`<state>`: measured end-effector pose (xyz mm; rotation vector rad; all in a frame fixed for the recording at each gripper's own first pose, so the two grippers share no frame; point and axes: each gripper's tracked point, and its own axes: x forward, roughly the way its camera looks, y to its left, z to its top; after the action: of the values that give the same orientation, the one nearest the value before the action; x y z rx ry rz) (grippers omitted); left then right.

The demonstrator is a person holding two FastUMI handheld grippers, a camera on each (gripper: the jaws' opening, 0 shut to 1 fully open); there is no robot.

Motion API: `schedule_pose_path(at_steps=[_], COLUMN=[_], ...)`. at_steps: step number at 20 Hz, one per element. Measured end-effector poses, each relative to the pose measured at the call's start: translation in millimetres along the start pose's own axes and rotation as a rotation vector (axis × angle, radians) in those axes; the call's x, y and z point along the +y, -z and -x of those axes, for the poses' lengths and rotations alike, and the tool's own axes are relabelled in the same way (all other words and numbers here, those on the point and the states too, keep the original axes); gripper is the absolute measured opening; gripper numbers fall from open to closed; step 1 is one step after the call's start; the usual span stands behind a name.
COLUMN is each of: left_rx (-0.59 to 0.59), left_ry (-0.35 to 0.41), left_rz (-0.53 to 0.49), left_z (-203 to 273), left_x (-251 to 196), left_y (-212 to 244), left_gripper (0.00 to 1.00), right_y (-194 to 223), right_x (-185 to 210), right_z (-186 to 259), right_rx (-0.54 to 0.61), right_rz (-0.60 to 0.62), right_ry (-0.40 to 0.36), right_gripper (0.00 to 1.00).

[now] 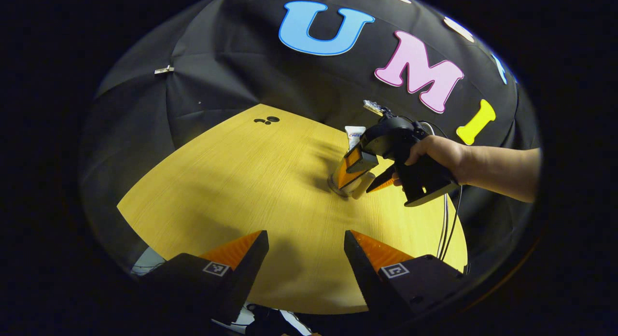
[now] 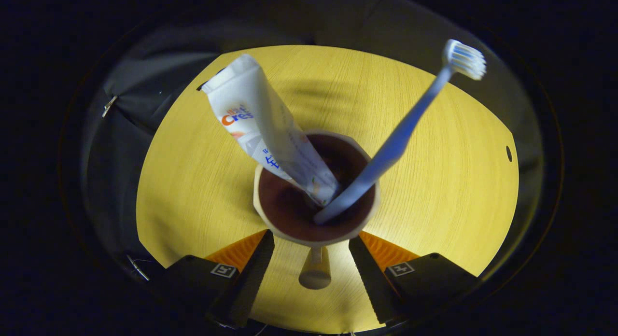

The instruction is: Put the toothbrush and toothpaste on the desktop into the cup, then pick up the cup and place it on the coaster on the desktop.

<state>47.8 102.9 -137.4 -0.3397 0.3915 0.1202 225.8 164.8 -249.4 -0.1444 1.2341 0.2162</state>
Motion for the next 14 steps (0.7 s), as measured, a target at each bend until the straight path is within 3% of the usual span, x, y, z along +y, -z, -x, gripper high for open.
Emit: schedule_pose_path(at_steps=[7, 14], left_rx=[-0.035, -0.221], left_ry=[0.034, 0.011], left_rz=[-0.043, -0.089], left_z=[-1.3, 5.3], left_x=[-21.7, -47.8], left_y=[-17.2, -73.3], left_gripper=[0.98, 0.98], right_y=[-5.4, -4.6], right_x=[-4.6, -52.9], right_z=[71.5, 167.9], right_rx=[-0.175, -0.520], right_rz=[-0.021, -0.140], right_ry=[-0.110, -0.127], right_gripper=[0.99, 0.99])
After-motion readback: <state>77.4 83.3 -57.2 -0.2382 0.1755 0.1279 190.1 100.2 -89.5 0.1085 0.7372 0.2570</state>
